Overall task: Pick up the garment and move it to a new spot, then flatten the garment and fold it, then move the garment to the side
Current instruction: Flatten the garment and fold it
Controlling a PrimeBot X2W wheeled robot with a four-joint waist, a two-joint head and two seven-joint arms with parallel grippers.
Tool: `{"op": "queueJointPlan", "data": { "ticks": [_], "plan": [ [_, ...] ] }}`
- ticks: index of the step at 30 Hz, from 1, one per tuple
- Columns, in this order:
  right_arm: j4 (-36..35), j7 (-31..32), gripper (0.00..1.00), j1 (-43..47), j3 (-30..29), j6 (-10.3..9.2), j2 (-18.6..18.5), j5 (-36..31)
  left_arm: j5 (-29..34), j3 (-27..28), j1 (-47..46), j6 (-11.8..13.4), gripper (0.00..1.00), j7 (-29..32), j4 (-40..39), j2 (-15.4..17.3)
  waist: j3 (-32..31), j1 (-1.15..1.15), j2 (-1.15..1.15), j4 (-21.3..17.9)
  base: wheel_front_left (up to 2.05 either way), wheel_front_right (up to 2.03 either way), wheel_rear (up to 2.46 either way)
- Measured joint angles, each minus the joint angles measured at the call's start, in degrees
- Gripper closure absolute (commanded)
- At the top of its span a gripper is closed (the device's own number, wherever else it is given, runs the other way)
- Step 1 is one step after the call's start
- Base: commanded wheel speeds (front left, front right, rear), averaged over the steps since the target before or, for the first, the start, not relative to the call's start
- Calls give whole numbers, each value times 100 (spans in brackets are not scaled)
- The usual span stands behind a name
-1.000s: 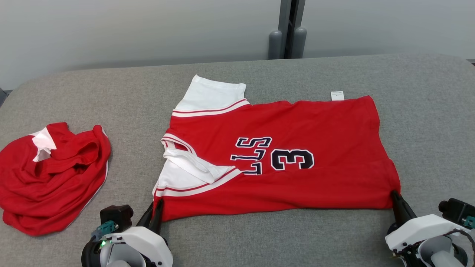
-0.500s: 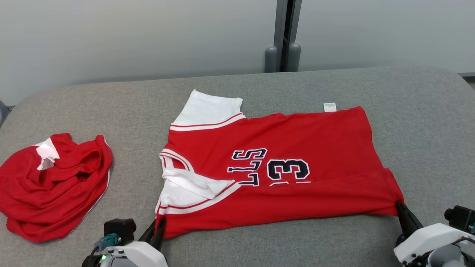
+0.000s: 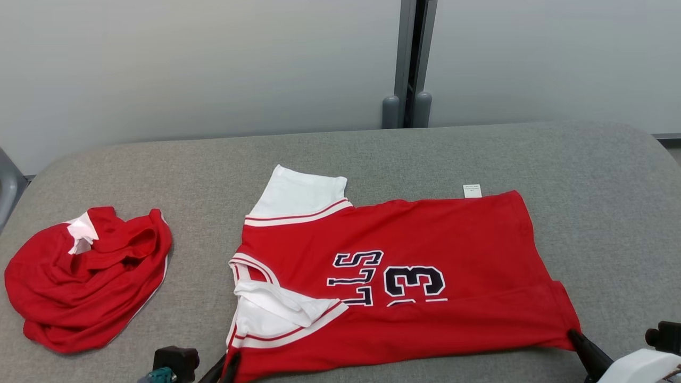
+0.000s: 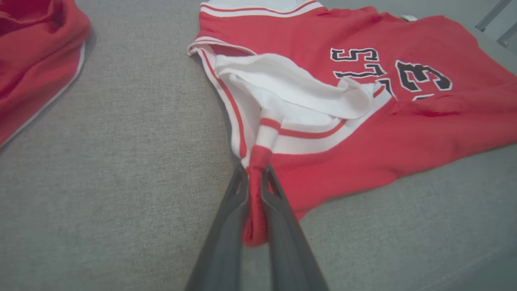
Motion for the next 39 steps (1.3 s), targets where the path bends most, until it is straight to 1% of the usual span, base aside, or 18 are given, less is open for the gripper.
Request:
{"op": "queueJointPlan", "data": {
  "ticks": [6, 10, 17, 20, 21, 22, 23, 24, 25, 27, 28, 33, 37, 39],
  "plan": [
    [-466, 367, 100, 366, -68, 0, -223, 125, 24, -44, 334, 155, 100, 151, -536, 253, -28, 0, 0, -1, 0, 0, 0],
    [-672, 501, 100, 571, -191, 0, -272, 140, 7, -49, 510, 231, 100, 240, -809, 370, -33, 0, 0, -1, 0, 0, 0],
    [-876, 684, 100, 829, -468, 0, -267, 18, -62, -46, 642, 280, 100, 347, -979, 458, -28, 0, 0, 7, 0, 0, 0],
    [-931, 734, 100, 856, -613, 0, -205, -82, -79, -65, 647, 280, 100, 375, -983, 456, -33, 0, 0, -4, 0, 0, 0],
    [-945, 790, 100, 862, -746, 0, -127, -67, -88, -74, 652, 296, 100, 390, -985, 456, -34, 0, 0, -15, 0, 0, 0],
    [-943, 801, 62, 871, -818, 0, -82, -71, -93, -77, 655, 297, 100, 391, -988, 457, -34, 0, 0, -20, 0, 0, 0],
    [-942, 801, 0, 881, -878, 0, -52, -90, -93, -78, 656, 298, 100, 392, -990, 458, -32, 0, 0, -24, 0, 0, 0],
    [-939, 802, 0, 881, -945, 0, -29, -121, -93, -80, 657, 304, 100, 396, -993, 458, -30, 0, 0, -27, 0, 0, 0],
    [-939, 818, 0, 881, -999, 0, -13, -147, -93, -84, 657, 316, 91, 403, -993, 460, -27, 0, 0, -28, 0, 0, 0],
    [-935, 835, 0, 881, -1104, 0, 22, -241, -90, -88, 657, 376, 49, 435, -988, 463, -21, 0, 0, -29, 0, 0, 0],
    [-931, 831, 0, 879, -1174, 0, 35, -312, -76, -82, 657, 423, 0, 431, -982, 465, -15, 0, 0, -29, 0, 0, 0],
    [-960, 609, 0, 762, -1510, 0, 123, -766, -56, 5, 632, 552, 0, 350, -981, 459, 30, 0, 0, -24, 0, 0, 0],
    [-1224, 236, 0, 514, -1741, 0, 288, -1162, -23, 220, 382, 681, 0, 46, -1034, 396, 123, 0, 0, -28, 0, 0, 0],
    [-1411, 89, 0, 391, -1760, 0, 402, -1339, 18, 304, 200, 714, 0, -137, -1047, 338, 192, 0, 0, -36, 0, 0, 0]
  ]
}}
